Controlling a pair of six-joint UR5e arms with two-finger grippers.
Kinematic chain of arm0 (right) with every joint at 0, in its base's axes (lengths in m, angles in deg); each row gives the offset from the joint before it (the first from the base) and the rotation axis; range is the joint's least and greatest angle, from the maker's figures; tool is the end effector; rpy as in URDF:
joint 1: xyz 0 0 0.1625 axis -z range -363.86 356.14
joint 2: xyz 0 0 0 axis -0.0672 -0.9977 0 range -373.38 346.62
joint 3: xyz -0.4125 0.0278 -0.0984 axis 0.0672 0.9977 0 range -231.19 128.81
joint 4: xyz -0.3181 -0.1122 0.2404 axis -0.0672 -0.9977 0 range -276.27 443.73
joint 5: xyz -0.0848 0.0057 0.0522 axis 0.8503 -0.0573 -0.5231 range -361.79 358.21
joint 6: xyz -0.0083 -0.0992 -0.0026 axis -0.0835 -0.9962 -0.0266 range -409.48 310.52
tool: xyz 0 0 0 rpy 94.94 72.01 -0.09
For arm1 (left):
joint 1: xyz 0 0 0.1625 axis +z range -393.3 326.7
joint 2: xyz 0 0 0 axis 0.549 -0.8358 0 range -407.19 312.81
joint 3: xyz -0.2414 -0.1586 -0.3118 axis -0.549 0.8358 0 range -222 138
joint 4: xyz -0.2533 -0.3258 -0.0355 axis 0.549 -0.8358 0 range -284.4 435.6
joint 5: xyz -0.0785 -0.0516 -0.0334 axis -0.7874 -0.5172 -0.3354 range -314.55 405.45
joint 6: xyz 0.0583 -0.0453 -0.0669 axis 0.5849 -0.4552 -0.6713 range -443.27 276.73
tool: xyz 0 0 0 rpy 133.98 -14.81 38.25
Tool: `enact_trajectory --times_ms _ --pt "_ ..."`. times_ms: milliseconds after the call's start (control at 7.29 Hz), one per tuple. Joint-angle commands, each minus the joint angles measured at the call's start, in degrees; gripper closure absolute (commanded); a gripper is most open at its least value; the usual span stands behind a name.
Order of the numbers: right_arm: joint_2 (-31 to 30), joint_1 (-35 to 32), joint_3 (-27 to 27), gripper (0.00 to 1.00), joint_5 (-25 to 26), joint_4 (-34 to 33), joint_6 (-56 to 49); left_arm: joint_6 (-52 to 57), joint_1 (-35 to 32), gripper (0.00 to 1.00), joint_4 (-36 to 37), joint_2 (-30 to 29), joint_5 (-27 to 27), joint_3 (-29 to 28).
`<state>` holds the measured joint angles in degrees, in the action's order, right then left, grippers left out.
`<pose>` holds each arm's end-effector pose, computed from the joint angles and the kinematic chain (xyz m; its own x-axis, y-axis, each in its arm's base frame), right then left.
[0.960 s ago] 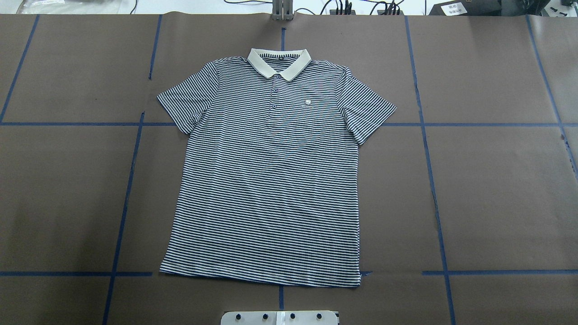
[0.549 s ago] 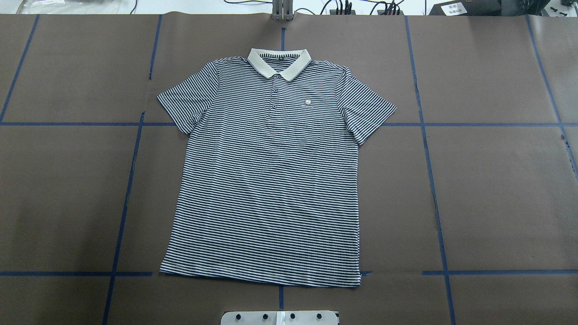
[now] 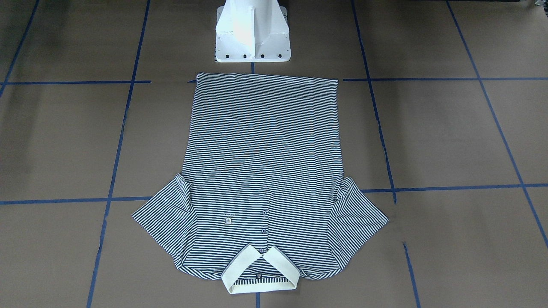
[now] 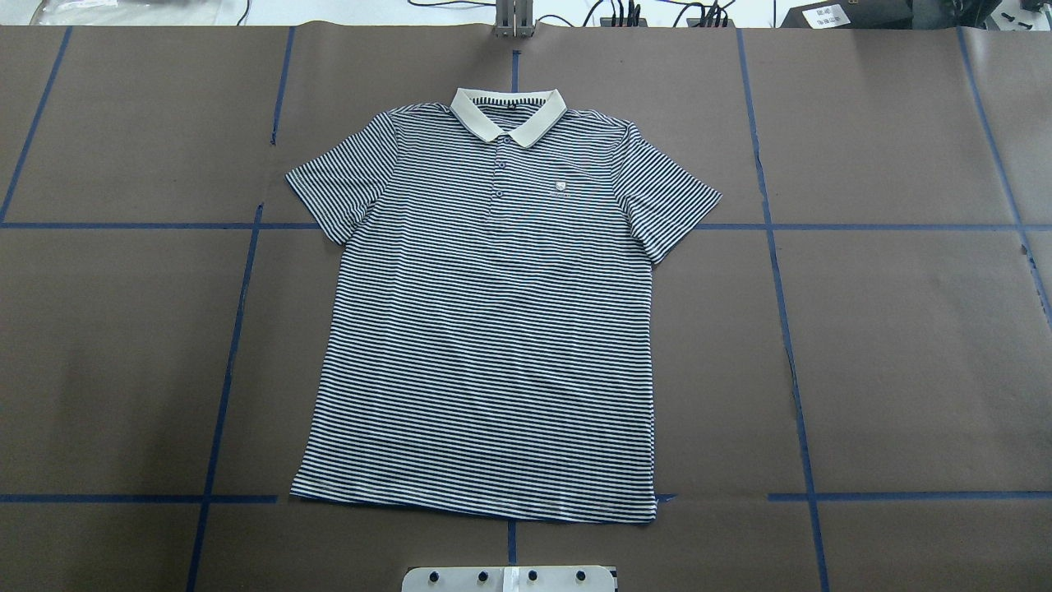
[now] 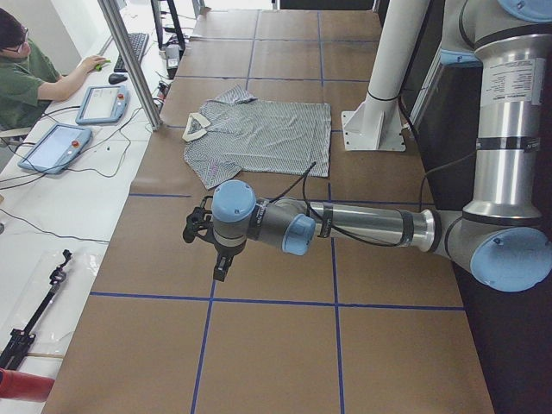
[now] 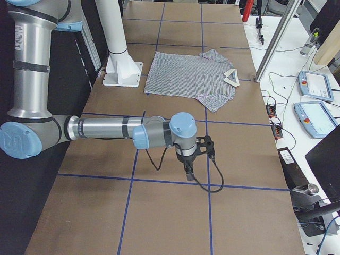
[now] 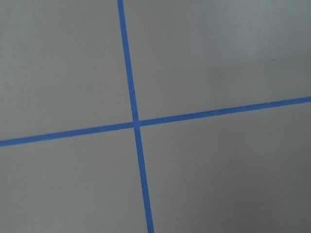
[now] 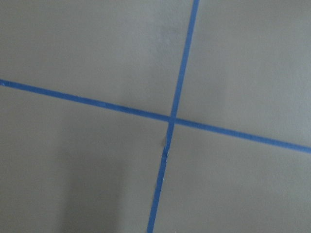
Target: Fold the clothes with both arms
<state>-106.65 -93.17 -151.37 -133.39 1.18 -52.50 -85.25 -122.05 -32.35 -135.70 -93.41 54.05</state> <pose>0.0614 -0.4810 0.5870 0.7441 -0.2243 0.6292 0.0509 0.9582 0.2815 -0.0474 -0.4982 0.5786 0.6519 0.2704 -0.7085 0.0024 0.9335 0.3585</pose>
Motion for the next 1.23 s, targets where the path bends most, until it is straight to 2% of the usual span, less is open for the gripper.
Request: enact_trajectory --times_ms 0,137,274,411,549,686,823,960,1097 --pt "7.63 0.9 4.27 0.0 0.03 0.46 0.04 -0.04 -0.02 0.0 -10.4 -3.05 0.78 -0.94" --pt "8.97 0.9 7.43 0.0 -2.06 3.86 0.38 -0.04 0.07 0.0 -14.45 -6.81 1.57 -3.47" --pt "10.54 0.81 10.5 0.0 -7.74 4.76 0.82 -0.65 0.16 0.0 -18.14 -9.03 1.23 -3.93" --pt "11.26 0.9 10.79 0.0 -7.79 8.17 1.61 -3.71 0.24 0.0 -20.87 -9.57 1.14 -4.63" --pt "11.35 3.07 10.8 0.0 -8.23 11.42 9.1 -8.96 0.33 0.0 -24.82 -9.58 0.44 -5.68" --pt "11.44 7.45 10.45 0.0 -7.71 18.5 21.62 -11.45 2.07 0.0 -26.16 -9.66 0.26 -5.61" --pt "12.66 13.41 10.36 0.0 -2.75 26.66 36.97 -11.73 2.87 0.0 -28.52 -9.67 0.43 -5.78" --pt "14.85 20.17 9.84 0.0 5.05 30.22 51.22 -12.0 4.71 0.0 -32.9 -9.14 0.61 -5.35" --pt "18.0 26.06 9.83 0.05 12.43 30.17 58.06 -13.13 6.64 0.0 -34.86 -8.53 0.69 -5.78"
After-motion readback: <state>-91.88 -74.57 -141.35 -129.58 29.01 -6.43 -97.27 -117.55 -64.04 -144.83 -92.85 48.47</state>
